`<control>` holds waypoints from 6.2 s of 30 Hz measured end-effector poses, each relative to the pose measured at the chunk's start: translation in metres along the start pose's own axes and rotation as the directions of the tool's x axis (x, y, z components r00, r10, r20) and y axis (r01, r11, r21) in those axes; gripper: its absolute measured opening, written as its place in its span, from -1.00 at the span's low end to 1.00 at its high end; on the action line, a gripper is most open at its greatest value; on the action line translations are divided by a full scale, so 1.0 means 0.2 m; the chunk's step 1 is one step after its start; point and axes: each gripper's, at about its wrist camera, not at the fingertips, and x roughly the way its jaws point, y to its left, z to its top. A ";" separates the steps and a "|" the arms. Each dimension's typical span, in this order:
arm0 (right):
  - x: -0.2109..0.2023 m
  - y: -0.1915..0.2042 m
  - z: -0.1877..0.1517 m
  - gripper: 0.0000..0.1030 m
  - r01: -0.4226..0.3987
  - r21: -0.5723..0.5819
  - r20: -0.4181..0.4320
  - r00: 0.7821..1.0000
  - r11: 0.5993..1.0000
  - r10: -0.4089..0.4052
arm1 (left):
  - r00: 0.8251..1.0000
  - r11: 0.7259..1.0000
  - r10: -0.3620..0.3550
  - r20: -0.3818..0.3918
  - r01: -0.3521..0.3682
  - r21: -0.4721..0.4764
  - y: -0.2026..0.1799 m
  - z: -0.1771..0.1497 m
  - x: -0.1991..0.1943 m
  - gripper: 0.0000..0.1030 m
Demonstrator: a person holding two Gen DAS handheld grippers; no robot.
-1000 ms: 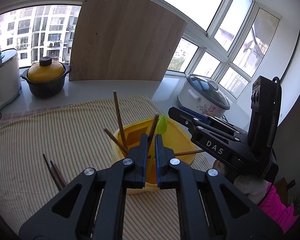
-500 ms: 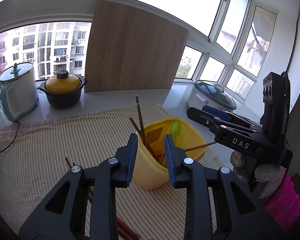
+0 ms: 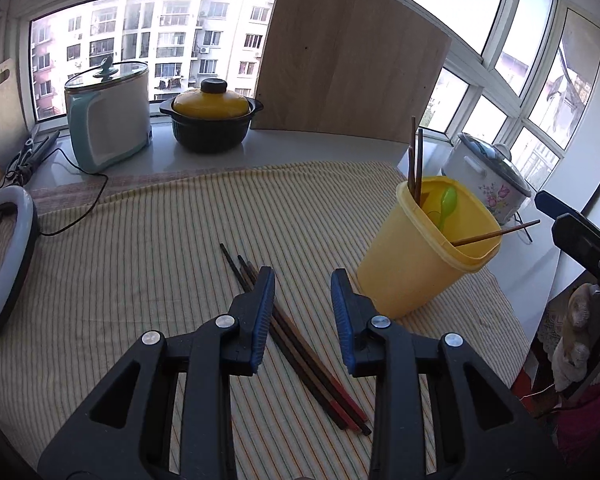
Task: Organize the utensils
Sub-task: 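Move both tools down to the remaining chopsticks on the cloth, then grasp a wooden chopstick with the right tool while the left tool grasps a black chopstick, then lift the wooden and black chopsticks toward the yellow container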
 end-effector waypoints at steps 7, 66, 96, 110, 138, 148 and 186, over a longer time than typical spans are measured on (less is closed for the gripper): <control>0.08 0.08 -0.17 1.00 -0.041 0.002 -0.112 0.993 0.999 0.041 | 0.986 0.997 -0.019 -0.164 0.007 -0.073 0.09 -0.11 0.21 -0.45; 0.85 0.25 -0.50 -0.68 -0.102 0.018 -0.527 0.845 0.995 0.096 | 0.941 0.989 0.137 -0.309 -0.147 -0.008 0.15 -0.11 0.65 -0.80; 0.95 0.28 -0.48 -0.91 -0.056 0.094 -0.581 0.807 0.994 0.101 | 0.934 0.993 0.117 -0.337 -0.114 0.027 0.28 -0.19 0.53 -0.85; 1.00 0.39 -0.46 -0.84 -0.086 0.043 -0.619 0.780 0.995 0.094 | 0.922 0.991 0.133 -0.364 -0.120 0.057 0.34 -0.24 0.45 -0.85; 0.76 0.37 -0.18 -0.93 -0.143 0.059 -0.434 0.888 0.988 0.155 | 0.991 0.991 -0.001 -0.130 -0.016 -0.132 0.43 -0.10 0.12 -0.93; 0.55 0.28 -0.13 -0.93 -0.150 0.085 -0.340 0.925 0.985 0.170 | 0.995 0.999 0.029 -0.099 -0.031 -0.012 0.29 -0.04 0.01 -0.94; 0.29 0.15 -0.09 -0.93 -0.145 0.105 -0.216 0.962 0.984 0.165 | 0.999 0.996 -0.040 -0.023 0.038 -0.078 0.20 -0.15 -0.08 -0.94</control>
